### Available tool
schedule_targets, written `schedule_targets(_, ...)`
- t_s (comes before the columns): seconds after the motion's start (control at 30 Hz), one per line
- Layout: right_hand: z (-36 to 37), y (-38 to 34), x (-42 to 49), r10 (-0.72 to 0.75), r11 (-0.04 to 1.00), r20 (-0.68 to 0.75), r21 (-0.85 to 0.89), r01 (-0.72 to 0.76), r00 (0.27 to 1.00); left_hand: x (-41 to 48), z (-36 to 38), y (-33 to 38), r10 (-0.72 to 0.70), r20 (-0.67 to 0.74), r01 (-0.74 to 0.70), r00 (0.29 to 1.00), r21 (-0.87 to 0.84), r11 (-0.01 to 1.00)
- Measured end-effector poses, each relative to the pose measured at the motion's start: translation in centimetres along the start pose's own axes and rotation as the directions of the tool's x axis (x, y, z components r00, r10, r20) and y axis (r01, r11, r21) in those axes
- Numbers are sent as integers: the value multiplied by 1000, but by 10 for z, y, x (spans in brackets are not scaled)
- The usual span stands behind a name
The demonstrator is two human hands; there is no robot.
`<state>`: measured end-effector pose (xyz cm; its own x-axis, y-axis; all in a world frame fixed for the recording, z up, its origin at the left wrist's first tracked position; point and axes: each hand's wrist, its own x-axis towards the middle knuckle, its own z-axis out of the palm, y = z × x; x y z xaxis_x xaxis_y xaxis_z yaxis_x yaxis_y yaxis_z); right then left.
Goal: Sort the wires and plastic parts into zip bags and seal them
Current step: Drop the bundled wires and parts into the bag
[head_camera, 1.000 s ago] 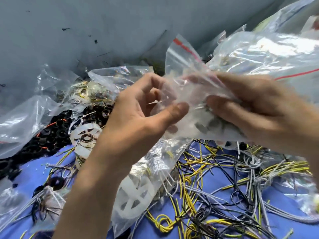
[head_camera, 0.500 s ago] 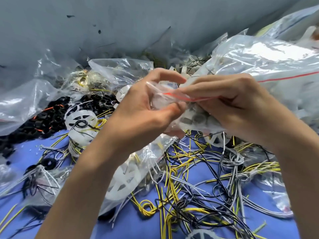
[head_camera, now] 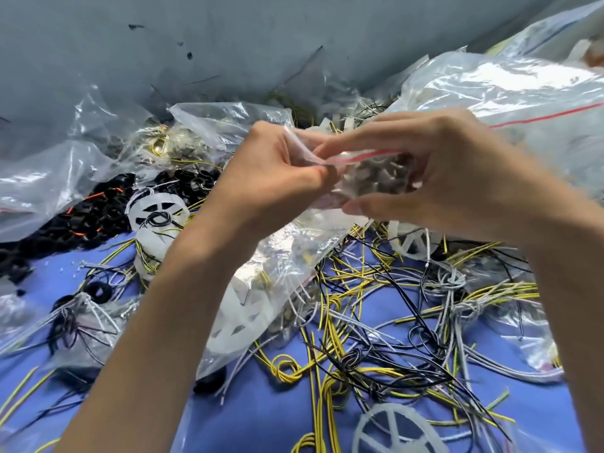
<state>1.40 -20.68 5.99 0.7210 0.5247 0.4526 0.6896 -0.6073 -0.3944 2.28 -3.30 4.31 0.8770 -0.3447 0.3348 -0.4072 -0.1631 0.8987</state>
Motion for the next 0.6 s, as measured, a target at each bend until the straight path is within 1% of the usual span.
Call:
schedule_targets(0.07,-4,1,-2,23,1000,-89,16,-22,996,0,-7,-3,-1,153,8,988,-40,999)
schedule_targets(0.1,-6,2,-2,49,999,-160,10,-48,986,1,-10,-7,3,209,14,978,-76,997)
schedule_targets(0.13,-7,3,-2,80,997,-235,-2,-83,969,2,-12,-12,-16,226,39,974,-97,994)
schedule_targets(0.17,-7,4,-2,117,992,-303,-13,-127,946,4,-12,-19,-37,222,54,974,-67,996)
schedule_targets(0.2,-8,5,-1,156,985,-356,-17,-174,921,5,-10,-27,-57,192,45,980,67,997)
schedule_targets(0.23,-8,5,0,192,977,-388,-11,-213,902,8,-8,-37,-77,158,23,984,315,949)
schedule_targets(0.27,-7,5,1,223,971,-397,5,-240,891,10,-5,-48,-106,142,5,984,579,815)
schedule_targets(0.3,-7,4,2,245,966,-388,24,-257,889,11,-2,-58,-134,143,-22,981,759,651)
schedule_targets(0.33,-7,4,2,262,963,-373,35,-268,890,11,2,-66,-158,157,-47,975,839,543)
schedule_targets(0.37,-7,4,3,269,961,-362,37,-275,892,11,6,-71,-156,166,-67,974,864,499)
schedule_targets(0.47,-8,5,2,282,958,-356,61,-279,891,9,12,-67,-29,151,-115,988,851,512)
schedule_targets(0.53,-7,7,2,296,955,-354,92,-282,887,9,9,-60,27,138,-128,990,805,579)
schedule_targets(0.6,-4,6,4,317,948,-312,144,-285,895,6,5,-49,102,128,-163,987,741,652)
